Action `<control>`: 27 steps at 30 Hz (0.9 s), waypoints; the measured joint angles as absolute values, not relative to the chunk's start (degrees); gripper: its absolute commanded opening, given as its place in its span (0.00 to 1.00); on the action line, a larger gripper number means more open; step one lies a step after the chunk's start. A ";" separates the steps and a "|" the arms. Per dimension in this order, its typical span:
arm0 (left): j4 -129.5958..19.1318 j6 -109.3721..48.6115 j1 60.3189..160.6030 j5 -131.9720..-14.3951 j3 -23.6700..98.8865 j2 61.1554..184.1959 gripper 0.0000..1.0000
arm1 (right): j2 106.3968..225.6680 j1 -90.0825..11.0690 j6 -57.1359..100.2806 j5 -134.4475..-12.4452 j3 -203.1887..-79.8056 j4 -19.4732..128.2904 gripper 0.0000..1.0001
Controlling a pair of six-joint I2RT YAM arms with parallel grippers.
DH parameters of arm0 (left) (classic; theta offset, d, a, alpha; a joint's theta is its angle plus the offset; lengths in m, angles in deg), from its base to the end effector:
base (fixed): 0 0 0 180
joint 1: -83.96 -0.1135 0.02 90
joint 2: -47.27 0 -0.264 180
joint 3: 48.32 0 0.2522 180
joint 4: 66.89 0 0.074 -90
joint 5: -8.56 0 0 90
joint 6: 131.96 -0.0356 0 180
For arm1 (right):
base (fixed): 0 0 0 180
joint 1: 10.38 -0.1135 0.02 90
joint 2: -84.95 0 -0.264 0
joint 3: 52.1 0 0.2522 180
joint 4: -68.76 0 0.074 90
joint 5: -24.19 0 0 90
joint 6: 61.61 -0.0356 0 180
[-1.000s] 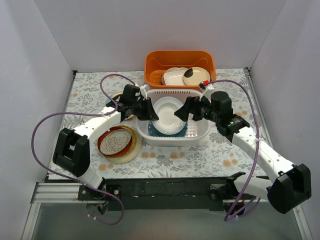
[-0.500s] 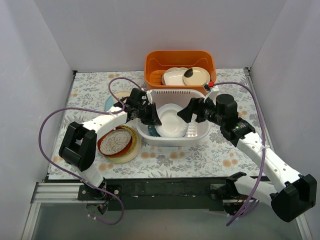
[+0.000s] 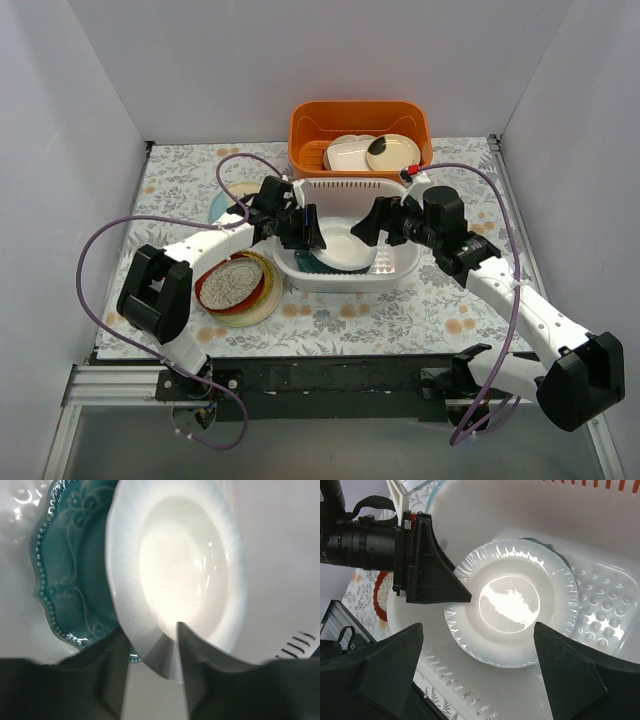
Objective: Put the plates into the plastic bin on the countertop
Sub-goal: Pick up the plastic bin.
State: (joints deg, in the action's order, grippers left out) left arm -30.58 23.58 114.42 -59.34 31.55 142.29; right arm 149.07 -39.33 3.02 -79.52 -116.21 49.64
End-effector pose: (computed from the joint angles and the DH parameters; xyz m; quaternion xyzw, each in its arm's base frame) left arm 0.2977 -0.1906 0.2269 -0.2189 0.9025 -0.3618 0.0823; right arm 0.2230 0.1330 0.3154 -0.0944 0.8064 0.3493 0.4678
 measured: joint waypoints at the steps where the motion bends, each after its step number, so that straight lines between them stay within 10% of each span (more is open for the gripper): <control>1: -30.43 23.23 114.42 -59.62 31.55 142.10 0.57 | 149.07 -39.33 3.02 -79.56 -116.21 49.64 0.98; 11: -30.71 21.87 115.10 -62.11 31.74 135.74 0.96 | 145.66 -39.33 2.85 -79.02 -114.59 49.64 0.98; 27: -31.09 22.38 114.70 -70.16 31.28 121.57 0.98 | 149.90 -39.33 2.63 -81.25 -114.59 51.19 0.98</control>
State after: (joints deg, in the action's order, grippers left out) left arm -31.09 22.38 114.70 -70.16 31.28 121.57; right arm 149.90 -39.33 2.63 -81.25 -114.59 51.19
